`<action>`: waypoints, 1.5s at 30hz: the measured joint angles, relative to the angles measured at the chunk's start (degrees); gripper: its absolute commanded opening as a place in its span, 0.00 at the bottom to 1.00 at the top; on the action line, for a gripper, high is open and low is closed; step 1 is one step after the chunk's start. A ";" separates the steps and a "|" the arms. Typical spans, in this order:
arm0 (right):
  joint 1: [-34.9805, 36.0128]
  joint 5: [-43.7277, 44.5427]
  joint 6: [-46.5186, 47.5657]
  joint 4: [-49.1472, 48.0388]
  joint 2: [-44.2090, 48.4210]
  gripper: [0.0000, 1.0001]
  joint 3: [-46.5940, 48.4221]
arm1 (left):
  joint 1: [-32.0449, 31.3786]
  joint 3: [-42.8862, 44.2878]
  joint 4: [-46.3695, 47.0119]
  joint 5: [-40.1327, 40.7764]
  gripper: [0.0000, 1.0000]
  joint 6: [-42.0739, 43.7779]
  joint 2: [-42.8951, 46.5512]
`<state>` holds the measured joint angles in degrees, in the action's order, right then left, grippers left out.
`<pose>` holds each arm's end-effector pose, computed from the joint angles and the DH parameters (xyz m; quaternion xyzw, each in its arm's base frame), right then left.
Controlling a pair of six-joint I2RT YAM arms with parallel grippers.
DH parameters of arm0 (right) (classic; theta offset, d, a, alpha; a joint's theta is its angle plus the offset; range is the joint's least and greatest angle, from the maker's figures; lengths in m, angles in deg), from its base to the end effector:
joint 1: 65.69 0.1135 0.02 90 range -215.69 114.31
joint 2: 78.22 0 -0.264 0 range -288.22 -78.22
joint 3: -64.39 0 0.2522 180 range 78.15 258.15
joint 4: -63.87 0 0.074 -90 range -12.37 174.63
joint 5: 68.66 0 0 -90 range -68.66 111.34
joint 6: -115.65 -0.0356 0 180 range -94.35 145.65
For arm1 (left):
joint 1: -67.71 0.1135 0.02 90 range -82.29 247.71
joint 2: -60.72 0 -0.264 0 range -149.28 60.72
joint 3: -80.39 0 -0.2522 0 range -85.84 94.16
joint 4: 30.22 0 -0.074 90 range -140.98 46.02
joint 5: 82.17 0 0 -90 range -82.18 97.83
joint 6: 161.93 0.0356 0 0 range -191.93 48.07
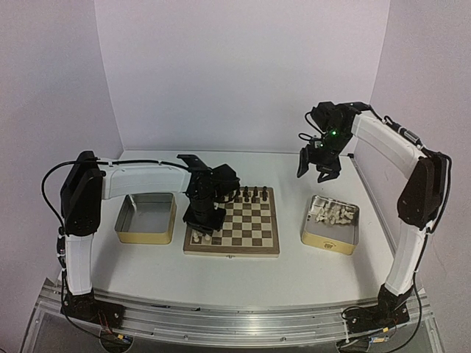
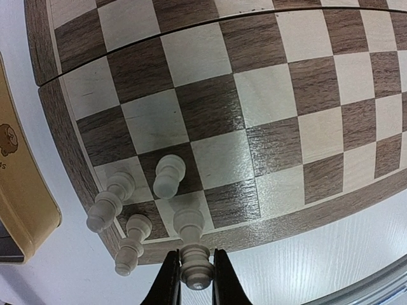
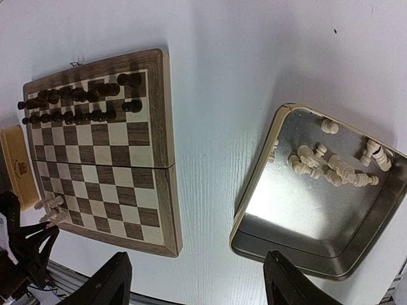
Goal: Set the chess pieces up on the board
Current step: Place the chess piece on the chessboard.
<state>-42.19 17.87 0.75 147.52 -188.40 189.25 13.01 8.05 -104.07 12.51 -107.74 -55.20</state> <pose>0.3608 0.1592 0.3230 0.0065 0.9828 0.1019 0.1542 0.2335 -0.3248 0.2063 0.1608 0.9837 -0.0201 0.0773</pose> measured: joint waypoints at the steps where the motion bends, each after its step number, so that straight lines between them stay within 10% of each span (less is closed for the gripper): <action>1: 0.00 -0.01 0.01 -0.01 -0.09 0.70 0.10 | 0.00 -0.10 0.03 0.00 0.00 -0.01 0.00; 20: 0.00 -0.09 0.27 -0.02 -0.34 0.70 0.56 | 0.02 -1.67 0.52 -0.22 0.00 -0.27 0.00; 45: 0.00 -0.46 0.64 -0.03 -0.51 0.70 0.95 | 0.10 -0.77 -1.57 0.02 0.28 -1.68 -0.04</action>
<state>-42.19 17.41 1.39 147.49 -188.91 190.20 13.11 7.28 -105.64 12.54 -109.42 -55.24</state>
